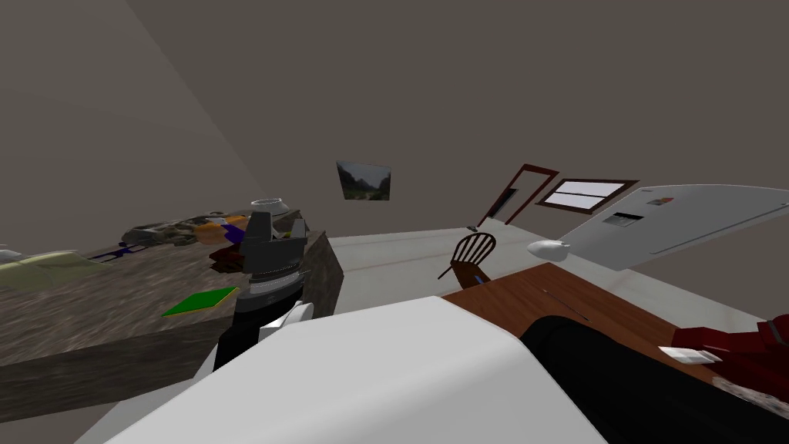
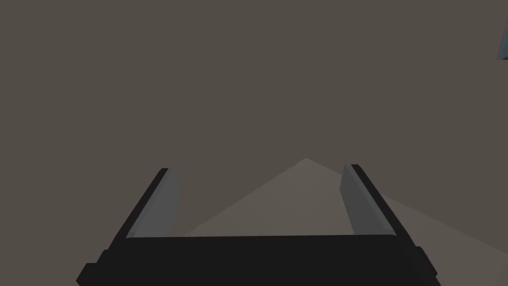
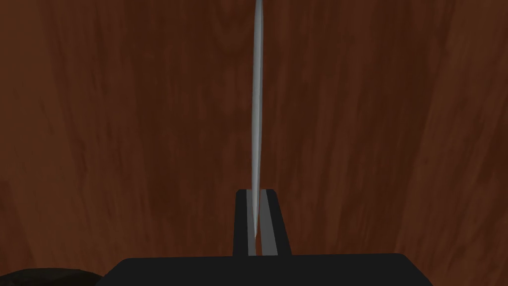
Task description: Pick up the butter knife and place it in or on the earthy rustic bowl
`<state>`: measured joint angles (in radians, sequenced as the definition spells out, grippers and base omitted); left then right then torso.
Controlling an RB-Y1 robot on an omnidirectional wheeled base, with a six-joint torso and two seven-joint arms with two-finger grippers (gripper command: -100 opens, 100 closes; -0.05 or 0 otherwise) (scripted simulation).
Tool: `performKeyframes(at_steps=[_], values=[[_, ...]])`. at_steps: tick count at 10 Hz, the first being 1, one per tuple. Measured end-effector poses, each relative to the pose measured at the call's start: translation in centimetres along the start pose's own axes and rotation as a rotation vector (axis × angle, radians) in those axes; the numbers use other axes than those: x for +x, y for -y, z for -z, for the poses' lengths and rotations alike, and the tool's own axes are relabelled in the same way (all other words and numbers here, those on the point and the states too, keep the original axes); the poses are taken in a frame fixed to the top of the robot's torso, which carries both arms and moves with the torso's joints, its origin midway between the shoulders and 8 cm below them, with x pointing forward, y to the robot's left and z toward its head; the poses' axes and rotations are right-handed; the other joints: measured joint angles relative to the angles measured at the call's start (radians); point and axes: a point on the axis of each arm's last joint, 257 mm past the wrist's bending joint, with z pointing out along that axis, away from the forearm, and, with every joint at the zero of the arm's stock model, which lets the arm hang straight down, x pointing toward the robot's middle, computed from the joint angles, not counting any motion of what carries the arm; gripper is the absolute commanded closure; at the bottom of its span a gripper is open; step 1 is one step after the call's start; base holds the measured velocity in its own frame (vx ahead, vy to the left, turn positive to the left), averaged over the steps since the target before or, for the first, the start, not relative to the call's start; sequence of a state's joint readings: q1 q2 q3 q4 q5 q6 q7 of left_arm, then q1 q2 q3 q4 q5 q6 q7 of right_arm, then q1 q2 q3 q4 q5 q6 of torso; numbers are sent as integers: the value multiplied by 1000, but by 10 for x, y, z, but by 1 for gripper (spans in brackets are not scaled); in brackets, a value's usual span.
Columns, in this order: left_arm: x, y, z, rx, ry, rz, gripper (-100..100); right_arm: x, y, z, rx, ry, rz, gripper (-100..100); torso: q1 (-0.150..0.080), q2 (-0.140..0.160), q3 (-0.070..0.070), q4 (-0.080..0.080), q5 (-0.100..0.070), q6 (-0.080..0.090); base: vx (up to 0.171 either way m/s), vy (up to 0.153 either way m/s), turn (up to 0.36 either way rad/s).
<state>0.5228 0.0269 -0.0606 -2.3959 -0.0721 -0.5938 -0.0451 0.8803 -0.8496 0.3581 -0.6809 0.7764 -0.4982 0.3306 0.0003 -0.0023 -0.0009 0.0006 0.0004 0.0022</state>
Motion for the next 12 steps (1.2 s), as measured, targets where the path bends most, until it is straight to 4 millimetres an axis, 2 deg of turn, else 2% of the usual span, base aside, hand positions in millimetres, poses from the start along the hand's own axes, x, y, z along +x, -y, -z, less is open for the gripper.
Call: performKeyframes(at_steps=[1, 2, 3, 5, 6, 7, 9, 10, 12], values=[[0, 0, 0, 0, 0, 0, 0, 0, 0, 0, 0, 0, 0, 100, 0, 0, 0, 0, 0, 0, 0, 0, 0], [0, 0, 0, 0, 0, 0, 0, 0, 0, 0, 0, 0, 0, 0, 0, 0, 0, 0, 0, 0, 0, 0, 0], [0, 0, 0, 0, 0, 0, 0, 0, 0, 0, 0, 0, 0, 100, 0, 0, 0, 0, 0, 0, 36, 37, -59], [0, 0, 0, 0, 0, 0, 0, 6, 16, 17, 7, -8, 11, 100, 5, -4, -2, -1, 2, 0, 50, 48, -45], [0, 0, 0, 0, 0, 0, 0, 6, 17, 18, 6, -8, 10, 0, 3, -3, -2, -1, 1, 0, 5, 6, 3], [0, 0, 0, 0, 0, 0, 0, 6, 17, 18, 6, -8, 11, 100, 1, -1, -1, 0, 0, 0, -117, 92, 19], [0, 0, 0, 0, 0, 0, 0, 0, 32, 25, 24, 7, -2, 100, 10, 10, 5, 2, 2, 2, -182, 154, 32], [0, 0, 0, 0, 0, 0, 0, -8, 44, 27, 37, 27, -15, 100, 10, 12, 7, 2, 2, 1, -127, 72, 29], [0, 0, 0, 0, 0, 0, 0, -14, 50, 34, 39, 39, -14, 100, 2, 6, 4, 1, 0, 1, -66, 16, 18]])
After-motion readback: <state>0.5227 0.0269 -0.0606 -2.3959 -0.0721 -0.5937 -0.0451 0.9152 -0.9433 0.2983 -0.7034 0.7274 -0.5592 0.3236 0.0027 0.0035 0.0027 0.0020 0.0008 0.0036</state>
